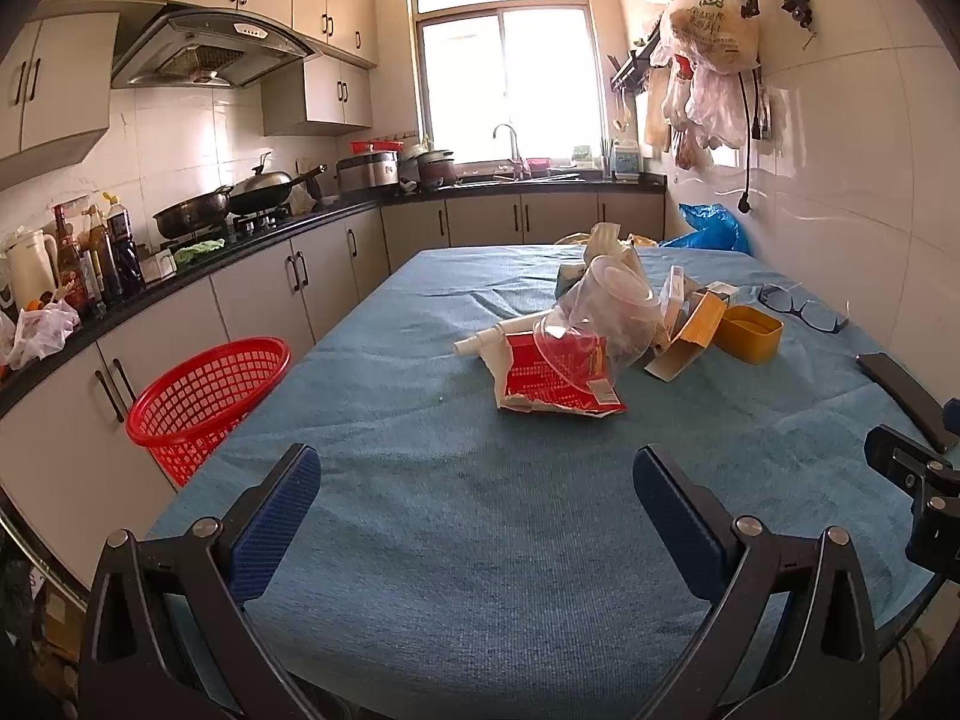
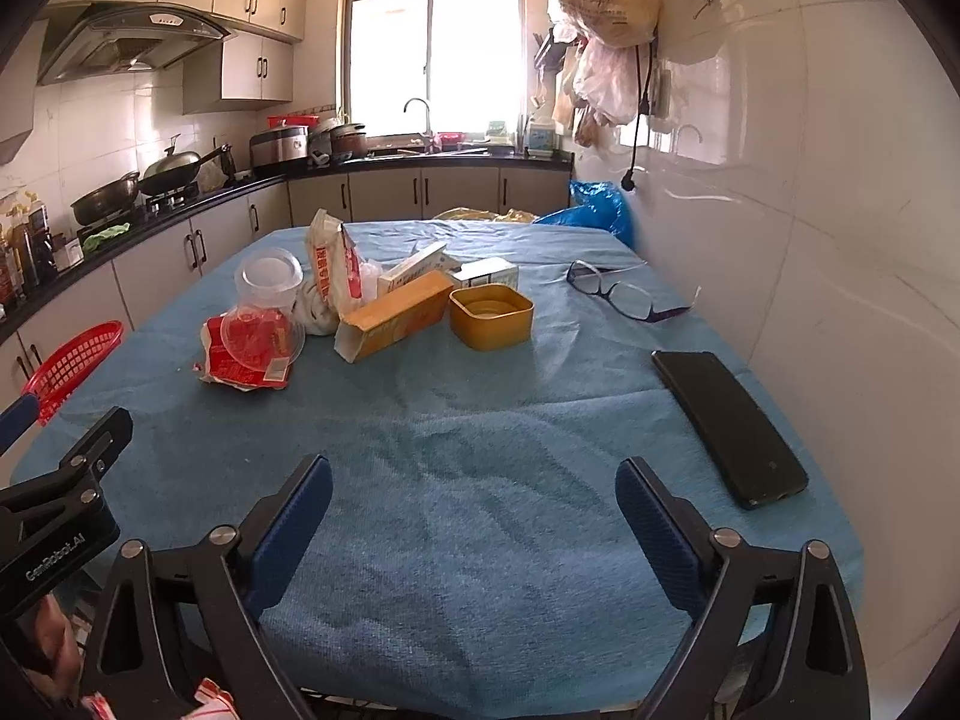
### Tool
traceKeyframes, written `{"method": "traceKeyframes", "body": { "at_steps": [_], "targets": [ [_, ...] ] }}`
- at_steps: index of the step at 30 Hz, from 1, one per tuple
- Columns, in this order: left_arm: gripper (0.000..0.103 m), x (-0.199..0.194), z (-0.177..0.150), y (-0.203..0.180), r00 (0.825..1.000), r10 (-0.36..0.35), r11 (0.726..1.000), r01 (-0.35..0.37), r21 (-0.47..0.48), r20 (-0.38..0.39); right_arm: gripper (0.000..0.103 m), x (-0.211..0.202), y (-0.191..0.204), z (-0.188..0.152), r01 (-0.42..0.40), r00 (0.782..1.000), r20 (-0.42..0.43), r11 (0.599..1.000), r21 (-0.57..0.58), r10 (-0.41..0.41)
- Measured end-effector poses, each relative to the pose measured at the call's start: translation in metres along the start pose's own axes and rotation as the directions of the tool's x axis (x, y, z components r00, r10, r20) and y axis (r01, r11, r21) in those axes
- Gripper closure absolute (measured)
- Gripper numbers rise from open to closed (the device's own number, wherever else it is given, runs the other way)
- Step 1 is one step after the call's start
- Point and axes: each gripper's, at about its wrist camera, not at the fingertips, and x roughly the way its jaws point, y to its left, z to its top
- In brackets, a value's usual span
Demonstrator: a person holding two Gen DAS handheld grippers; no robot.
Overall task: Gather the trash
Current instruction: 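Grasp the clear plastic cup on the red wrapper with the right gripper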
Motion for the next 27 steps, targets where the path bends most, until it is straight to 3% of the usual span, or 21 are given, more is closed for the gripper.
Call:
{"method": "traceKeyframes", "body": {
  "at_steps": [14,16,24,27],
  "targets": [
    [0.000,0.019,-0.003,0.006,0.998,-0.015,1.000,0.014,-0.015,-0.059,0.025,0.015,0.003,-0.003,-0.093,0.995,-0.046,0.996,0.005,0.093],
    [0.000,0.023,-0.001,0.011,0.998,-0.019,1.000,0.018,-0.024,-0.066,0.026,0.018,0.006,0.003,-0.171,0.984,-0.052,0.985,0.002,0.171],
    [0.000,0.046,0.013,0.029,0.987,-0.097,0.994,0.089,-0.064,-0.126,0.026,0.032,0.022,0.029,-0.306,0.951,-0.061,0.952,-0.027,0.304],
    [0.003,0.055,0.021,0.036,0.981,-0.134,0.989,0.123,-0.082,-0.142,0.026,0.043,0.033,0.051,-0.377,0.925,-0.057,0.926,-0.028,0.375]
  ]
}}
